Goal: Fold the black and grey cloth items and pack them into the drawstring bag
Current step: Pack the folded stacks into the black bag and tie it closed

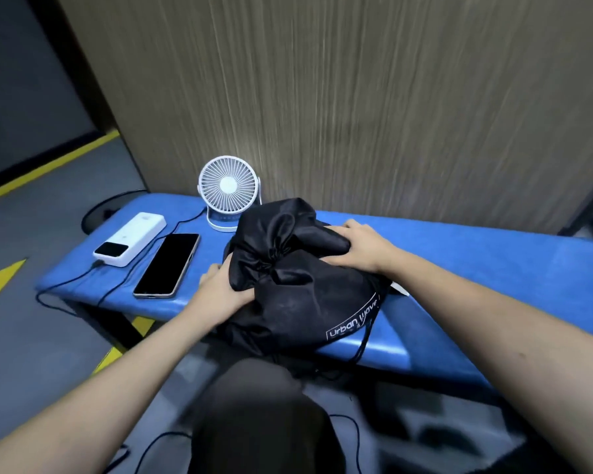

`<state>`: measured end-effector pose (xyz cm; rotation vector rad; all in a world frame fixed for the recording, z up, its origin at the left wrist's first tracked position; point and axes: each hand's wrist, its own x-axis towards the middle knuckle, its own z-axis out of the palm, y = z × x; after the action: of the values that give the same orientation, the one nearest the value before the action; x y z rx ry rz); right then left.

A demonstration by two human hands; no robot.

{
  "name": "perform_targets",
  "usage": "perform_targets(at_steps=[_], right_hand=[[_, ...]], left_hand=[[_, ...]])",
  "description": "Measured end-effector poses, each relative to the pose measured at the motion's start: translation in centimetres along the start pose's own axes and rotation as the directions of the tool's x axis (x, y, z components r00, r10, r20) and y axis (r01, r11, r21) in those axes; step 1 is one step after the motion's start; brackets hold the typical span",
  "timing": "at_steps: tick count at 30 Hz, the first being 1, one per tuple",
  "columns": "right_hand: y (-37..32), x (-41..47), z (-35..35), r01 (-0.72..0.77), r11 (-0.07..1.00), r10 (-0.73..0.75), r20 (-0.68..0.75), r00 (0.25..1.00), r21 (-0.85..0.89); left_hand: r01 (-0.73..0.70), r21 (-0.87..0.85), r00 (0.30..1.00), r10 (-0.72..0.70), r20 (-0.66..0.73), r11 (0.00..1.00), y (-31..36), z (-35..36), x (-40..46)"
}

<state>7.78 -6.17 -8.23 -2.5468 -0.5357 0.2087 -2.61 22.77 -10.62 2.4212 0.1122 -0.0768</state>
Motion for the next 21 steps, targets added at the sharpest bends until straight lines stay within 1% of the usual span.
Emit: perform_targets(at_steps=[3, 6, 8, 10, 13, 17, 21], right_hand=[[-0.1, -0.6, 0.0, 0.002, 0.999, -0.001, -0.043, 0.999, 0.038], [0.5, -1.8, -0.7, -0.025, 0.999, 0.027, -0.041, 0.999, 0.033], [1.6, -3.3, -1.5, -0.048, 0.999, 0.049, -0.055, 0.997, 0.026], [3.2, -5.0, -2.5, -0.078, 0.997, 0.080, -0.082, 0.993, 0.018], [6.7, -8.2, -4.5, -0.150, 0.989, 0.151, -0.114, 0.982, 0.019], [12.1, -13.7, -7.7, -0.254, 0.966, 0.258, -0.164, 0.952, 0.050], [17.9, -20.4, -10.9, -0.366, 0.928, 0.372, -0.226, 0.900, 0.073]], left_hand=[[-0.019, -0.036, 0.999, 0.020, 0.029, 0.999, 0.3, 0.0, 0.8], [-0.011, -0.034, 0.998, 0.013, 0.062, 0.999, 0.7, 0.4, 1.4], [-0.016, -0.040, 0.996, 0.019, 0.083, 0.999, 1.8, 1.4, 1.7], [-0.052, -0.033, 0.994, 0.055, 0.099, 0.998, 3.5, 3.0, 2.3], [-0.106, -0.015, 0.985, 0.107, 0.137, 0.994, 7.2, 6.2, 2.9], [-0.198, 0.016, 0.954, 0.188, 0.235, 0.980, 13.5, 11.3, 3.7], [-0.314, 0.043, 0.900, 0.283, 0.330, 0.949, 20.7, 17.2, 3.9]])
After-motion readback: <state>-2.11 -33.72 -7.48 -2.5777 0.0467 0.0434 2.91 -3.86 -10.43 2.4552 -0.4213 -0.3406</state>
